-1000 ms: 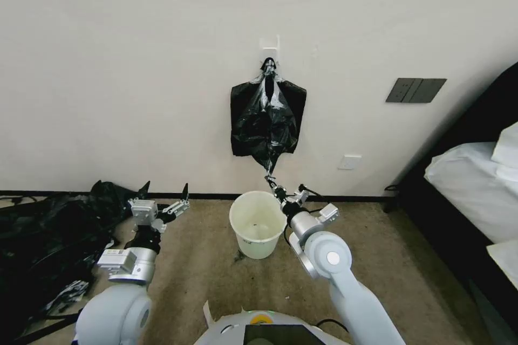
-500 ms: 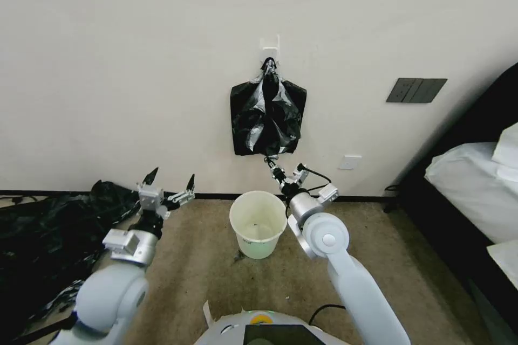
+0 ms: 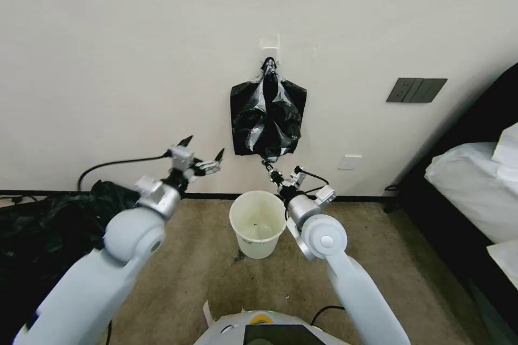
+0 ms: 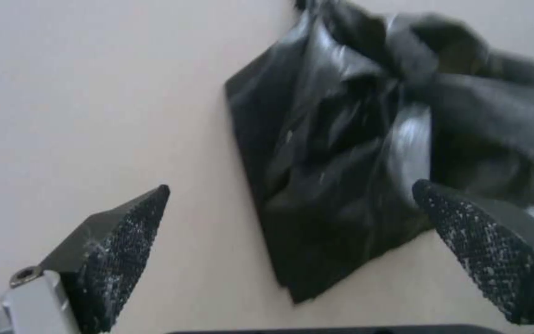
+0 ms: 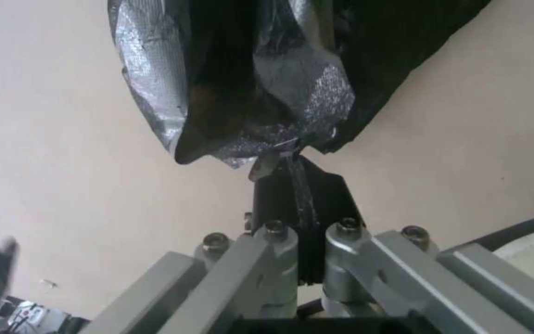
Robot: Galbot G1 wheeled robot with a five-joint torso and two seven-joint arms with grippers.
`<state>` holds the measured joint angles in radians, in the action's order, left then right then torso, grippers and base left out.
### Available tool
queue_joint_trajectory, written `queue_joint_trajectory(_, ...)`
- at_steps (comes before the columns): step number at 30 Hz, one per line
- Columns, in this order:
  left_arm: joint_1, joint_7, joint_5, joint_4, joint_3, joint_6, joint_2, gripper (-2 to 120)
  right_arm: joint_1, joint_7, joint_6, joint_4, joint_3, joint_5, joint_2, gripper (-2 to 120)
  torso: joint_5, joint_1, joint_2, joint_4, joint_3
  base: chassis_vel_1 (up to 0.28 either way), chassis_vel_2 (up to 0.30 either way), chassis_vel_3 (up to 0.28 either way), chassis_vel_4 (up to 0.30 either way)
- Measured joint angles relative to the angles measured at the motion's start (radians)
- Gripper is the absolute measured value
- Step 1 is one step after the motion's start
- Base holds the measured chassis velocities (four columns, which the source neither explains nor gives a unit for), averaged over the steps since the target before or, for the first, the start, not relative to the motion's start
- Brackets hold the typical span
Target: Place a trash bag onto the trash bin.
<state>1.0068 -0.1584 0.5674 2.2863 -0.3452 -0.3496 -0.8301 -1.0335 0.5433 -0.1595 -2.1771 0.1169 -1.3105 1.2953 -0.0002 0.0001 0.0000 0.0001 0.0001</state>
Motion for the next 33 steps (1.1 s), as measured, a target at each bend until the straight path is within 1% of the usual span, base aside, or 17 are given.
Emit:
queue_joint_trajectory(2,-0.098,-0.011,0.029,-0.026,0.064,-0.021,0.008,100,0.000,0.000,-0.001,0.003,0.000,0.003,0.004,0,0.0004,0.000,0.000,-0.0004,0.000,0.000,0.000,0.000,0.000)
queue_joint_trajectory(3,-0.159,-0.014,0.040,-0.053,0.112,-0.028,0.012,100,0.000,0.000,-0.001,0.005,0.000,0.005,0.008,0,0.0002,0.000,0.000,-0.0005,0.000,0.000,0.000,0.000,0.000)
queue_joint_trajectory(4,-0.159,-0.014,0.040,-0.053,0.112,-0.028,0.012,100,0.000,0.000,-0.001,0.005,0.000,0.005,0.008,0,0.0002,0.000,0.000,-0.0005,0.000,0.000,0.000,0.000,0.000)
queue_joint_trajectory(7,-0.273,-0.015,0.049,-0.114,0.220,-0.039,0.016,100,0.000,-0.003,-0.003,0.012,-0.002,0.008,0.016,0,0.0002,0.000,0.000,0.0001,0.000,0.000,0.000,0.000,0.000)
queue_joint_trajectory(8,-0.273,-0.015,0.049,-0.114,0.220,-0.039,0.016,100,0.000,-0.003,-0.003,0.012,-0.002,0.008,0.016,0,0.0002,0.000,0.000,0.0001,0.000,0.000,0.000,0.000,0.000)
queue_joint_trajectory(10,-0.345,-0.014,0.050,-0.157,0.284,-0.056,0.014,100,0.002,-0.006,-0.003,0.018,-0.002,0.015,0.024,0,0.0003,0.000,0.000,-0.0001,0.000,0.000,0.000,0.000,0.000)
queue_joint_trajectory(12,-0.444,-0.014,0.050,-0.215,0.357,-0.071,-0.006,100,0.006,-0.009,-0.003,0.022,-0.003,0.020,0.038,0,0.0001,0.000,0.000,0.0001,0.000,0.000,0.000,0.000,0.000)
queue_joint_trajectory(13,-0.444,-0.014,0.050,-0.215,0.357,-0.071,-0.006,100,0.006,-0.009,-0.003,0.022,-0.003,0.020,0.038,0,0.0001,0.000,0.000,0.0001,0.000,0.000,0.000,0.000,0.000)
queue_joint_trajectory(15,-0.530,-0.015,0.055,-0.259,0.413,-0.082,-0.039,100,0.007,-0.012,-0.004,0.026,-0.003,0.024,0.048,0,0.0002,0.000,0.000,-0.0003,0.000,0.000,0.000,0.000,0.000)
queue_joint_trajectory(16,-0.530,-0.015,0.055,-0.259,0.413,-0.082,-0.039,100,0.007,-0.012,-0.004,0.026,-0.003,0.024,0.048,0,0.0002,0.000,0.000,-0.0003,0.000,0.000,0.000,0.000,0.000)
queue_joint_trajectory(19,-0.612,-0.019,0.056,-0.307,0.469,-0.110,-0.084,100,0.002,-0.012,-0.004,0.026,-0.004,0.025,0.066,0,0.0004,0.000,0.000,-0.0004,0.000,0.000,0.000,0.000,0.000)
queue_joint_trajectory(20,-0.612,-0.019,0.056,-0.307,0.469,-0.110,-0.084,100,0.002,-0.012,-0.004,0.026,-0.004,0.025,0.066,0,0.0004,0.000,0.000,-0.0004,0.000,0.000,0.000,0.000,0.000)
queue_joint_trajectory(23,-0.649,-0.032,0.052,-0.335,0.519,-0.147,-0.115,100,0.001,-0.012,-0.004,0.026,-0.005,0.025,0.078,0,0.0003,0.000,0.000,-0.0001,0.000,0.000,0.000,0.000,0.000)
queue_joint_trajectory(24,-0.649,-0.032,0.052,-0.335,0.519,-0.147,-0.115,100,0.001,-0.012,-0.004,0.026,-0.005,0.025,0.078,0,0.0003,0.000,0.000,-0.0001,0.000,0.000,0.000,0.000,0.000)
queue_joint_trajectory(27,-0.664,-0.049,0.031,-0.340,0.547,-0.227,-0.132,100,0.001,-0.012,-0.004,0.026,-0.005,0.025,0.078,0,0.0003,0.000,0.000,-0.0001,0.000,0.000,0.000,0.000,0.000)
queue_joint_trajectory(31,-0.674,-0.055,0.003,-0.349,0.563,-0.256,-0.135,100,0.000,-0.013,-0.004,0.026,-0.004,0.025,0.077,0,0.0003,0.000,0.000,0.0000,0.000,0.000,0.000,0.000,0.000)
queue_joint_trajectory(33,-0.682,-0.065,-0.042,-0.363,0.581,-0.279,-0.141,100,-0.003,-0.015,-0.003,0.026,-0.004,0.025,0.076,0,0.0003,0.000,0.000,-0.0001,0.000,0.000,0.000,0.000,0.000)
